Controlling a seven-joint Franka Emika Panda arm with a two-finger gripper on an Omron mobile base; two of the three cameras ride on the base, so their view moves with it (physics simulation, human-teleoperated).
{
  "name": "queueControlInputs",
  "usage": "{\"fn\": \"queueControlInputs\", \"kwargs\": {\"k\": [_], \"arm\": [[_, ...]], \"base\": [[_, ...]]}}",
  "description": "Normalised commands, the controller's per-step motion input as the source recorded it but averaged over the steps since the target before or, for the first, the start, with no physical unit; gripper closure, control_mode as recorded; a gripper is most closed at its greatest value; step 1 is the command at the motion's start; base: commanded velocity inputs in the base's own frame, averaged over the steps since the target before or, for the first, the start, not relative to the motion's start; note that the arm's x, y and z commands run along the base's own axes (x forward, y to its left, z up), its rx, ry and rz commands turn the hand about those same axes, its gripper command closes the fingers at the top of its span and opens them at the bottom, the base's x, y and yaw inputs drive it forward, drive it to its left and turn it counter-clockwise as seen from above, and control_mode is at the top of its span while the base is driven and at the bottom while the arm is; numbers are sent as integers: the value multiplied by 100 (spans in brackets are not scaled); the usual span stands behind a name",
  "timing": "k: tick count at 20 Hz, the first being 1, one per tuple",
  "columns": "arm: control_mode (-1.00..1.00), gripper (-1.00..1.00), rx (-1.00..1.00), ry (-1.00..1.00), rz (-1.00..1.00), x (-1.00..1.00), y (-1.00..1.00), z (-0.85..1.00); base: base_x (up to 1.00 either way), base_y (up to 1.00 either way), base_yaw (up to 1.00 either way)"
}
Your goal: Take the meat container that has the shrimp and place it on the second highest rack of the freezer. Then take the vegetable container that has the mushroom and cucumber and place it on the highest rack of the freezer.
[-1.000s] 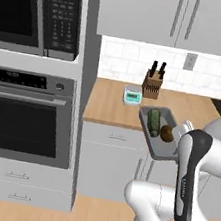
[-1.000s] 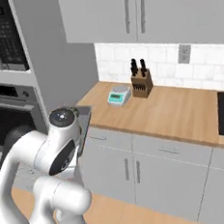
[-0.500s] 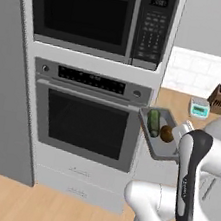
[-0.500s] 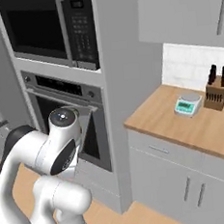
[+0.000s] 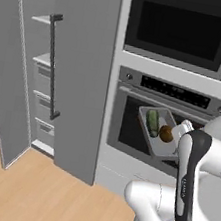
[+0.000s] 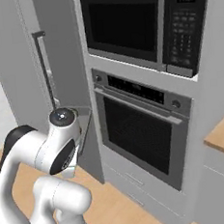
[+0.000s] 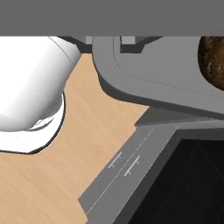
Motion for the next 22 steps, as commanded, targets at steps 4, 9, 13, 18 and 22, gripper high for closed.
{"fn": "queueControlInputs", "kwargs": {"k": [4, 9, 13, 18, 22], "arm": [[100, 100, 0, 0, 0, 0, 0, 0], [100, 100, 0, 0, 0, 0, 0, 0], [100, 100, 0, 0, 0, 0, 0, 0], [100, 100, 0, 0, 0, 0, 0, 0], [100, 100, 0, 0, 0, 0, 0, 0]], "base": [[14, 100, 35], [37, 85, 31], [67, 59, 24], [76, 33, 10], [68, 7, 0]]}}
